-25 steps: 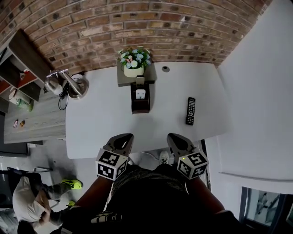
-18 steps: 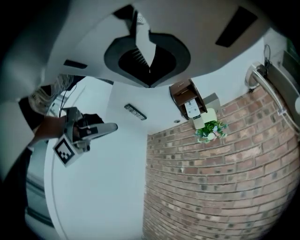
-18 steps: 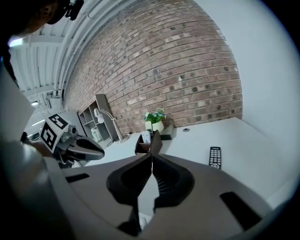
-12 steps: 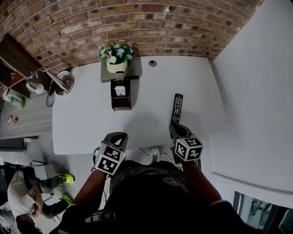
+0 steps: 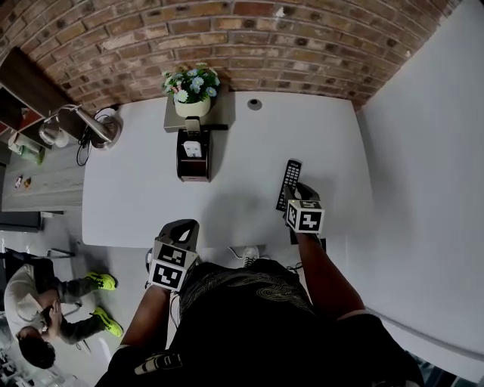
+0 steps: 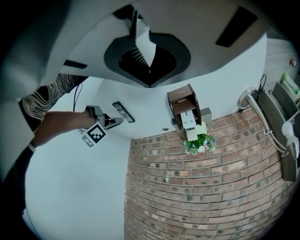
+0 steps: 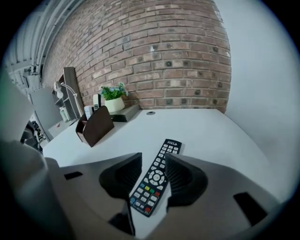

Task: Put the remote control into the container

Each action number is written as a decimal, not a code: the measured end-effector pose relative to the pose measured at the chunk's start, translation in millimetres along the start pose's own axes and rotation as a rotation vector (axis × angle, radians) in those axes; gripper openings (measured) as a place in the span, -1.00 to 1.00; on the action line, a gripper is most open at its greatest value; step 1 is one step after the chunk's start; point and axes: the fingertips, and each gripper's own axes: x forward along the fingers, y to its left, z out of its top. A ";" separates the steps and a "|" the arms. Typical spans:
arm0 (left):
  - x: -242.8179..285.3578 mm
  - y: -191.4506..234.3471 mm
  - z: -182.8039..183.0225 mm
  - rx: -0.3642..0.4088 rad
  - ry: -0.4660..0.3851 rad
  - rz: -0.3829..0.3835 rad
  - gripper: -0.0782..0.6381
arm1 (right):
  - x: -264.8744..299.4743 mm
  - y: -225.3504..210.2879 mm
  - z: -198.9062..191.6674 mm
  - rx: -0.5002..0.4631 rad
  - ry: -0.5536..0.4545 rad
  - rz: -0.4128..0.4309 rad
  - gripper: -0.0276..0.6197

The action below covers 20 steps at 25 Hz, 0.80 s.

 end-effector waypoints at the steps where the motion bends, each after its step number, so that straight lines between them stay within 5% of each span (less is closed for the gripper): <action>1: -1.4 3.5 -2.8 -0.011 0.005 0.014 -0.76 | 10.7 -5.7 0.7 0.014 0.015 -0.010 -0.43; 6: -9.0 17.6 -13.0 -0.068 0.023 0.070 -0.76 | 52.4 -31.4 11.0 0.086 0.078 -0.078 -0.13; 12: -12.1 27.2 -6.8 -0.110 0.023 0.078 -0.77 | 85.2 -53.4 8.9 0.223 0.189 -0.118 -0.10; 20: -13.3 42.5 -4.7 -0.107 0.034 0.067 -0.76 | 94.1 -58.3 5.1 0.230 0.258 -0.114 -0.11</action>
